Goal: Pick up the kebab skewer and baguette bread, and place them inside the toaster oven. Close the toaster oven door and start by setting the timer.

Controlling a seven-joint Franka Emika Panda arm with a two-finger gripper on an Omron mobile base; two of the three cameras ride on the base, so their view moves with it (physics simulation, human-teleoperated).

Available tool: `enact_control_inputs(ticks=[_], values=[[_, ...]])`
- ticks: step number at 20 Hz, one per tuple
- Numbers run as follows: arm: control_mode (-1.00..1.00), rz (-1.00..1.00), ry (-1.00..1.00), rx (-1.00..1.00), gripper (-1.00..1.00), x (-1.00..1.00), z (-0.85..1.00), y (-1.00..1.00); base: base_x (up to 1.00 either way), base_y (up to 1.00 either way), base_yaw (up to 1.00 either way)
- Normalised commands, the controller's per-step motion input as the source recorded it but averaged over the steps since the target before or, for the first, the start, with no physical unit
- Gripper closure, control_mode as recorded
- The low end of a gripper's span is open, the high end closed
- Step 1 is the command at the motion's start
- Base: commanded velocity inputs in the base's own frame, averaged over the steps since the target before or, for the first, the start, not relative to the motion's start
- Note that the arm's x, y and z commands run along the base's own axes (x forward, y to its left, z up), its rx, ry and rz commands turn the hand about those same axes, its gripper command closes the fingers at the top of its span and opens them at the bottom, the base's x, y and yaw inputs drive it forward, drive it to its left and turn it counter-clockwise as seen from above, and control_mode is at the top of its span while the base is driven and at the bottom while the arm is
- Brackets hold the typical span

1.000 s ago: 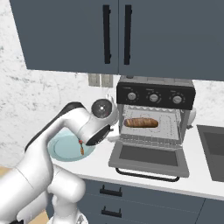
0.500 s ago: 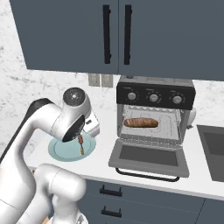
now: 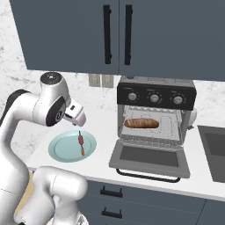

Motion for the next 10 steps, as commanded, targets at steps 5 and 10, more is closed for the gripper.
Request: enact_control_inputs(ticks=[5,10], values=[[-1.0,0.25,0.05,-0.18,-1.0,0.0,-0.34,-0.04,0.0,0.0,0.0],[-1.0,0.2,0.0,-0.1,-1.0,0.07,-0.78,0.0,0.0,0.0,0.0]])
